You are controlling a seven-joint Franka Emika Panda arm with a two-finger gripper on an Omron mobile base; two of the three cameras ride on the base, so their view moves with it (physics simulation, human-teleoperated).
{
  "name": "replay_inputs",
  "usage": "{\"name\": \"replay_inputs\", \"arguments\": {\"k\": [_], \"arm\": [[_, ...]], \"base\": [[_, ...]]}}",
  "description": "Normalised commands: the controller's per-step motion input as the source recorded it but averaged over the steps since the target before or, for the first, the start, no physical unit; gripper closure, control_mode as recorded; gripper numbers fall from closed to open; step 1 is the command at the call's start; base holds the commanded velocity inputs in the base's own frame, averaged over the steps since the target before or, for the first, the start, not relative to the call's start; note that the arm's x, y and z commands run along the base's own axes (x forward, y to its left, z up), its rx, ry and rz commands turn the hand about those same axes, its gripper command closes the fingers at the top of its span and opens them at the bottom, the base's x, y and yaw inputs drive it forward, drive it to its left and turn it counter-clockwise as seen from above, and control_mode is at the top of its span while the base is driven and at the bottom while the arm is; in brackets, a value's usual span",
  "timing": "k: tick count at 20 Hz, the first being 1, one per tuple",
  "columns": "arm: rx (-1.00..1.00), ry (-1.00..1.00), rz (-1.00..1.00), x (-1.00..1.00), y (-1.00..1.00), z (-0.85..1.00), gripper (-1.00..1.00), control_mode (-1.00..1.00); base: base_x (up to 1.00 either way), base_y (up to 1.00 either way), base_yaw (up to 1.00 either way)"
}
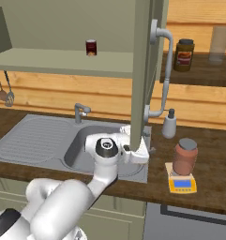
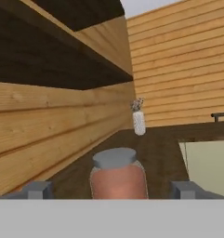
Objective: Pick the honey bottle and place it on the digital scale for weighing, and close the cabinet.
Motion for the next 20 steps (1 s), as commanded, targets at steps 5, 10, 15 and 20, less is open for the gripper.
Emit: {"name": "replay_inputs", "arguments": {"k": [5, 10, 15, 20], "arm": [[0.06, -0.11, 0.03, -0.63, 0.49, 0.39, -1.00, -1.00], [0.16, -0.28, -0.01, -1.00, 0.35, 0.52, -1.00, -1.00], [0.26, -0.31, -0.03, -1.00, 0.21, 0.75, -1.00, -1.00], [0.17, -0.15, -0.03, -1.00, 0.47, 0.94, -1.00, -1.00]], "base": [[0.00, 0.00, 0.00], [0.00, 0.00, 0.00], [0.00, 0.00, 0.00], [0.00, 0.00, 0.00]]}}
